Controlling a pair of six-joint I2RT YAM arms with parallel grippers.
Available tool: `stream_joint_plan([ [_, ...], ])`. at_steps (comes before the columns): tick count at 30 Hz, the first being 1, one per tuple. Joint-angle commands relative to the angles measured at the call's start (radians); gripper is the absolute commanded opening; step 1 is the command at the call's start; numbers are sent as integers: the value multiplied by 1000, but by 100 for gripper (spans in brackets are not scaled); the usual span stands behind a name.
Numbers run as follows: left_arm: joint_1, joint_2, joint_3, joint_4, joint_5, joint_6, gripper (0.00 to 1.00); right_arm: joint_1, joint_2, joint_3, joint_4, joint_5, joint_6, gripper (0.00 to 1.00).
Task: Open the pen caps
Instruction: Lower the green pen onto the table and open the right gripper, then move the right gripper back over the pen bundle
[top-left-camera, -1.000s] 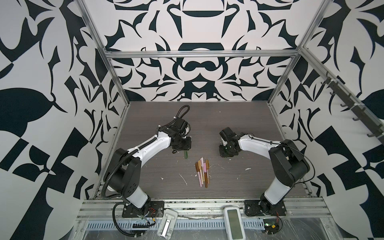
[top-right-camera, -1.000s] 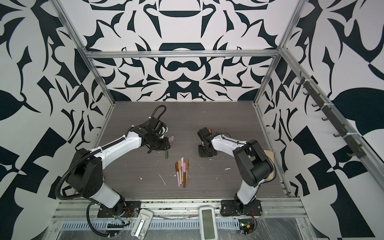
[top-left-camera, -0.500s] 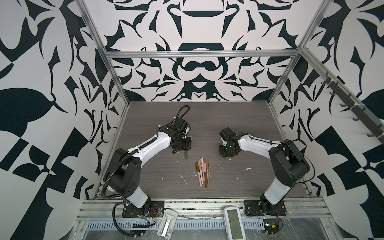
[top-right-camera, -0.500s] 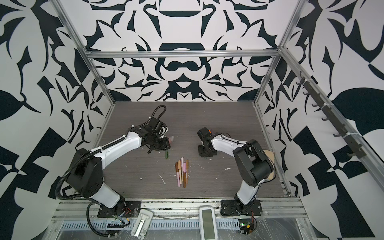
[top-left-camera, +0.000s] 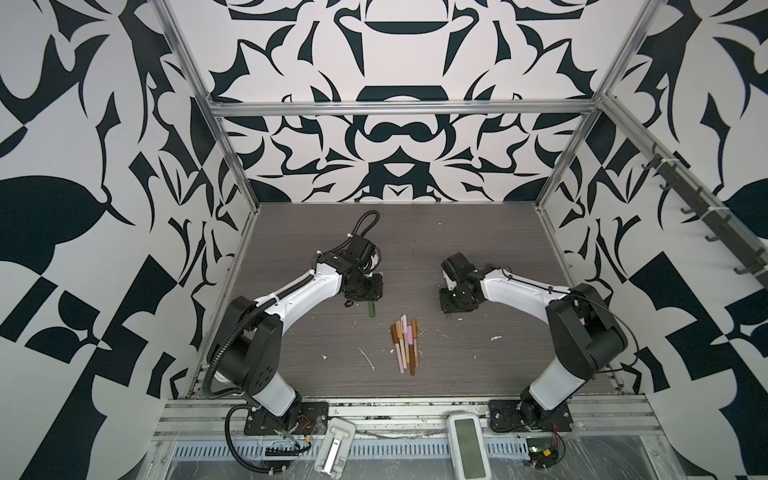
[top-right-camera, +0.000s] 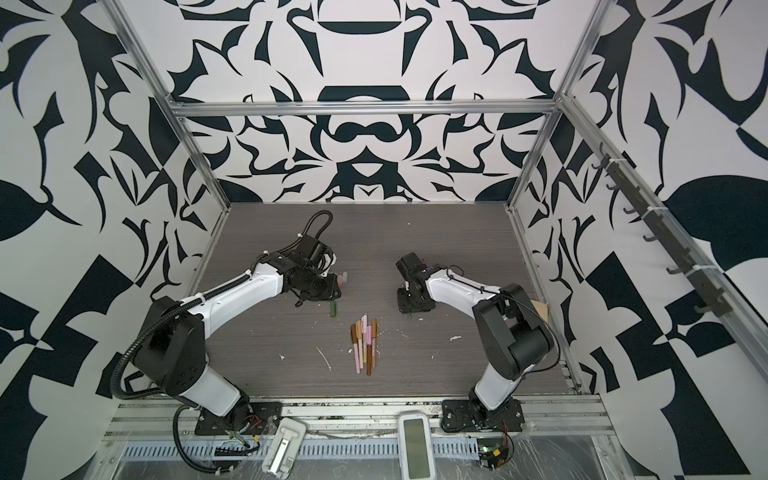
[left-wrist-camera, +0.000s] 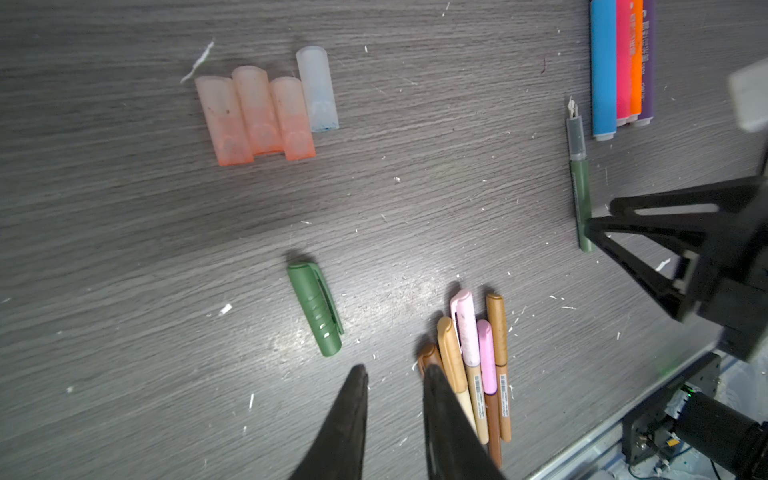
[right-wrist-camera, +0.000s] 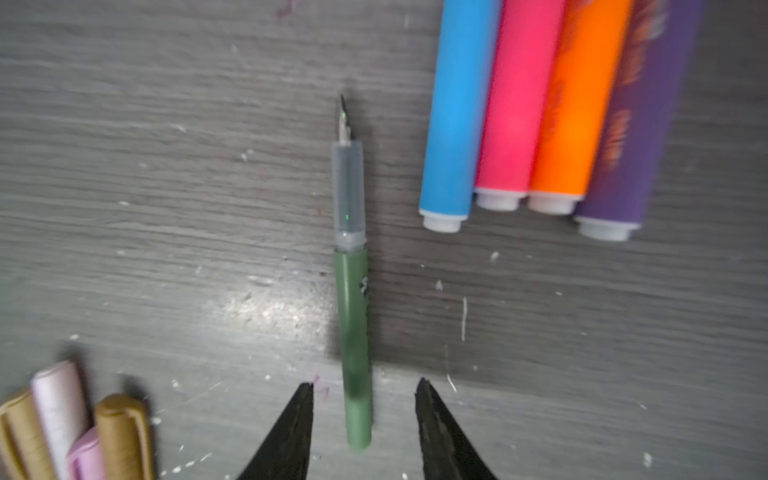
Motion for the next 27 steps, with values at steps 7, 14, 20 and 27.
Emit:
stream_joint_plan([
  [7, -3, -29, 9, -8, 21, -3, 28, -5, -187, -12, -57, -32, 33, 43],
  [14, -3, -28, 12, 0, 33, -12, 28, 34, -289, -94, -30, -76, 106, 42],
  [20, -2, -25, 8, 12, 40, -20, 28, 182, -328, -172, 18, -33, 215, 42],
  [27, -3, -12, -9, 38, 54, -34, 28, 368, -278, -205, 95, 23, 335, 42],
])
